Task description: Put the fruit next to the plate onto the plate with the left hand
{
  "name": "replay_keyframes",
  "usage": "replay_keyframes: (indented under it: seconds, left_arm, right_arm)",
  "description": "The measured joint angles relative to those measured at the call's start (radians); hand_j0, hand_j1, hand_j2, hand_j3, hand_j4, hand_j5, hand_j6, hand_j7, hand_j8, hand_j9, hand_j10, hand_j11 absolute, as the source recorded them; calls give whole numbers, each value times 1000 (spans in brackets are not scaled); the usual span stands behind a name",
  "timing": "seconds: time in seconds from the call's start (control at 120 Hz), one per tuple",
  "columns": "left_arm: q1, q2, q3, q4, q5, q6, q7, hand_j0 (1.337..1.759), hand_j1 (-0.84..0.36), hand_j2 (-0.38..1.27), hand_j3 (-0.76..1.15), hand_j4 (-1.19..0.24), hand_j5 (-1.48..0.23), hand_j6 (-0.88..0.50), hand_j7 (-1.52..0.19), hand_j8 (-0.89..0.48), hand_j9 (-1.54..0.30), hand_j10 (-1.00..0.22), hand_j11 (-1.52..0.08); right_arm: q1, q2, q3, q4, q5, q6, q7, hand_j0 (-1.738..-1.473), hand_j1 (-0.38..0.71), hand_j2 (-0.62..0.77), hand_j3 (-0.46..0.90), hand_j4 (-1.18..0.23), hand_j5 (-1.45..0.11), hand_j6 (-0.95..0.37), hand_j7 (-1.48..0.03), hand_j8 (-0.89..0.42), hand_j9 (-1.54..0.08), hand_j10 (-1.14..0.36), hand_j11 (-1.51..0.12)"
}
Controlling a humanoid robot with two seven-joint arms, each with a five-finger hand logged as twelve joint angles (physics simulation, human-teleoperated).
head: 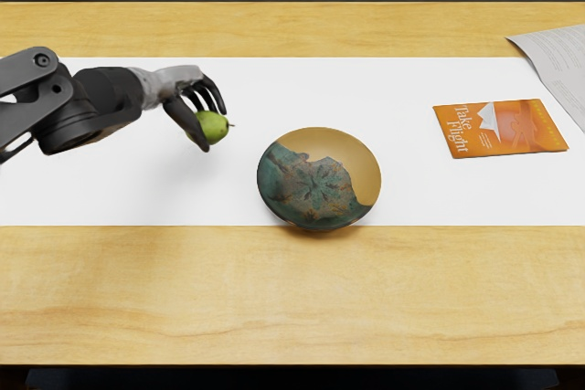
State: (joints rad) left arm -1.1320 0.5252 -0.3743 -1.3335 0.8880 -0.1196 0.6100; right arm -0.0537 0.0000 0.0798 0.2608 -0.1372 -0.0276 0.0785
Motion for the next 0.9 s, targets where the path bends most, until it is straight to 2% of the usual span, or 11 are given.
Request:
replay_keyframes:
  seconds: [0.167, 0.308, 0.683, 0.767, 0.817, 0.9]
  left_arm:
    - [2, -7, -53, 1, -47, -71, 0, 1656, -267, 430, 0, -662, -903, -503, -879, -444, -890, -648, -902]
    - [2, -57, -88, 2, -76, -115, 0, 1656, -281, 467, 0, -660, -901, -511, -876, -466, -888, -644, -897]
    - [19, -163, -89, 2, -85, -132, 1, 1656, -298, 504, 0, -655, -902, -495, -878, -457, -884, -637, -889]
    - [20, -171, -86, 2, -85, -138, 1, 1656, -271, 433, 0, -652, -898, -505, -875, -467, -881, -646, -884]
    - [19, -172, -86, 2, -85, -140, 1, 1656, -250, 386, 0, -615, -842, -499, -822, -463, -828, -612, -831]
    - [13, -191, -91, 2, -84, -141, 1, 1657, -72, 261, 0, -428, -584, -351, -571, -327, -575, -426, -577]
  right_arm:
    - [0, 0, 0, 0, 0, 0, 0, -1658, -331, -3, 0, -15, -20, -15, -20, -15, -20, -15, -20]
    - [0, 0, 0, 0, 0, 0, 0, -1658, -331, -3, 0, -15, -20, -15, -20, -15, -20, -15, -20]
    - [0, 0, 0, 0, 0, 0, 0, -1658, -331, -3, 0, -15, -20, -15, -20, -15, -20, -15, -20]
    - [0, 0, 0, 0, 0, 0, 0, -1658, -331, -3, 0, -15, -20, -15, -20, -15, -20, -15, -20]
    - [0, 0, 0, 0, 0, 0, 0, -1658, -331, -3, 0, -15, -20, -15, -20, -15, -20, -15, -20]
    - [0, 0, 0, 0, 0, 0, 0, -1658, -331, -3, 0, -15, -20, -15, -20, -15, -20, -15, -20]
